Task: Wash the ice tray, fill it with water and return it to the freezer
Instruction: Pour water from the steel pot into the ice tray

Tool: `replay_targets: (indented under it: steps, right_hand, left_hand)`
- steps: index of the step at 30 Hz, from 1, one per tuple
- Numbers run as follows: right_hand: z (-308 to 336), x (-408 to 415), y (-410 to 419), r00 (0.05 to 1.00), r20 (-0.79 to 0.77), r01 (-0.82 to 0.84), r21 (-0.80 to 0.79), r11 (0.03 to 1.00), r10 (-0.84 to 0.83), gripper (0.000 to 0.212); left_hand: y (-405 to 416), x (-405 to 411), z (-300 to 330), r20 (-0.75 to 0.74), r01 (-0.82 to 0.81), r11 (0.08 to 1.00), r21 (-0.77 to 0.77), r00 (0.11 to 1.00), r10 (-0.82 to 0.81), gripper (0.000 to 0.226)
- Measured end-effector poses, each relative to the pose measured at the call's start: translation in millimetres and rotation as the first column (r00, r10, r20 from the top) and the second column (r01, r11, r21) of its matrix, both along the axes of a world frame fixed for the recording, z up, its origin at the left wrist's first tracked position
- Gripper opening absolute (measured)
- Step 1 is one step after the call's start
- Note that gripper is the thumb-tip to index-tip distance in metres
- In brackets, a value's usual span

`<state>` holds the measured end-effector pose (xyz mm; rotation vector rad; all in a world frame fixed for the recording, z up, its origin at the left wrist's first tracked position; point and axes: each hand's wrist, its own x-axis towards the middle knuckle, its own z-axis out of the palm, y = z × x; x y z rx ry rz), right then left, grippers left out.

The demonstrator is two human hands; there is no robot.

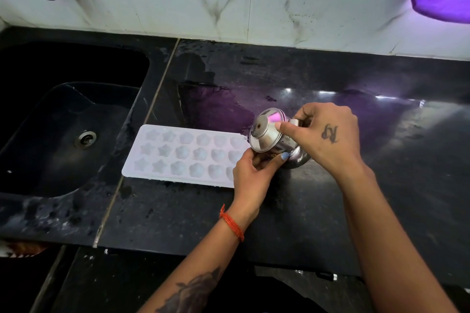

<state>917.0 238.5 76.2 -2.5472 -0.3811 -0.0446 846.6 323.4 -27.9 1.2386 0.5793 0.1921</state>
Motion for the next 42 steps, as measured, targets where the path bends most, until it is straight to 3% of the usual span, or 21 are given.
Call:
replay_targets:
  steps: [7, 11, 13, 20, 25, 42]
  right_hand:
    - [0, 1, -1, 0.999, 0.049, -0.018, -0.038, 0.999, 0.020, 0.029]
    - [-2, 2, -3, 1.000, 0.021, -0.014, 0.020, 1.000, 0.014, 0.027]
    - [-3, 2, -6, 1.000, -0.016, -0.002, 0.092, 0.996, 0.004, 0.025]
    - [-14, 10, -16, 0.988, -0.149, 0.079, 0.325, 0.943, -0.032, 0.024]
    - [-15, 12, -12, 0.981, -0.195, 0.101, 0.427, 0.898, -0.017, 0.024]
    - [-6, -18, 73, 0.978, -0.143, -0.079, 0.424, 0.902, 0.153, 0.025]
  left_hand:
    - [-4, 1, 0, 0.015, -0.008, 0.999, -0.038, 1.000, 0.009, 0.033]
    - [-5, 2, -1, 0.026, -0.011, 1.000, 0.010, 1.000, 0.011, 0.045]
    - [-5, 2, 1, 0.016, -0.015, 0.998, 0.058, 1.000, 0.014, 0.051]
    - [-1, 0, 16, -0.045, -0.067, 0.924, 0.377, 0.995, 0.091, 0.036]
    - [8, -2, 25, -0.056, -0.074, 0.875, 0.478, 0.992, 0.114, 0.031]
    - [82, -48, 33, -0.006, -0.210, 0.870, 0.447, 0.972, 0.237, 0.033]
